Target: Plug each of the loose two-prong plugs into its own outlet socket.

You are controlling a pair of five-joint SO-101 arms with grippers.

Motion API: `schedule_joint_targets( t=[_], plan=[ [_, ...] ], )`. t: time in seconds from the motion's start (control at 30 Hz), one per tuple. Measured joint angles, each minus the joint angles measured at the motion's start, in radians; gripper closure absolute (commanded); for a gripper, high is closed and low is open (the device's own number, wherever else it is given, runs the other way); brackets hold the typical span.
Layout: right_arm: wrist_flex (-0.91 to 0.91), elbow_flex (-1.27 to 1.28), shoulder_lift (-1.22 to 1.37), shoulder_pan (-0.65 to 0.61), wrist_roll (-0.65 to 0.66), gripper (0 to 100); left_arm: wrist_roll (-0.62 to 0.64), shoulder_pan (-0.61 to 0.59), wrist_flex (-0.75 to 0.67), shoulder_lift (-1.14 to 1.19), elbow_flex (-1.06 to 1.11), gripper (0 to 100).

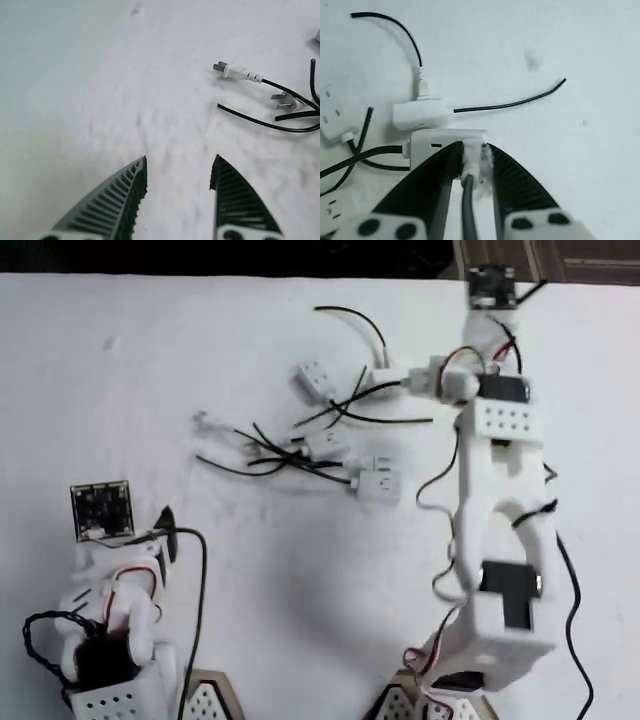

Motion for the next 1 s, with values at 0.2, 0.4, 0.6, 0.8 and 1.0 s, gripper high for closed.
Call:
schedule_joint_targets(
  t=[0.2,0.4,0.6,0.8,1.0],
  plan=[
    [0.0,-0.112,0.166,0.06,-0.066,97.8,0.0,0.0,-0.012,0.0,0.0,78],
    [0.048,-0.155,0.187,0.078,-0.069,88.2,0.0,0.0,-0.012,0.0,0.0,78],
    [0.284,-0.279,0.138,0.057,-0.028,83.4,0.0,0.0,-0.012,0.0,0.0,78],
    [0.431,-0.33,0.072,-0.055,0.106,84.1,0.0,0.0,-0.012,0.0,0.0,78],
    [0.578,-0.33,0.072,-0.172,0.235,83.7,0.0,0.0,-0.012,0.0,0.0,78]
  ],
)
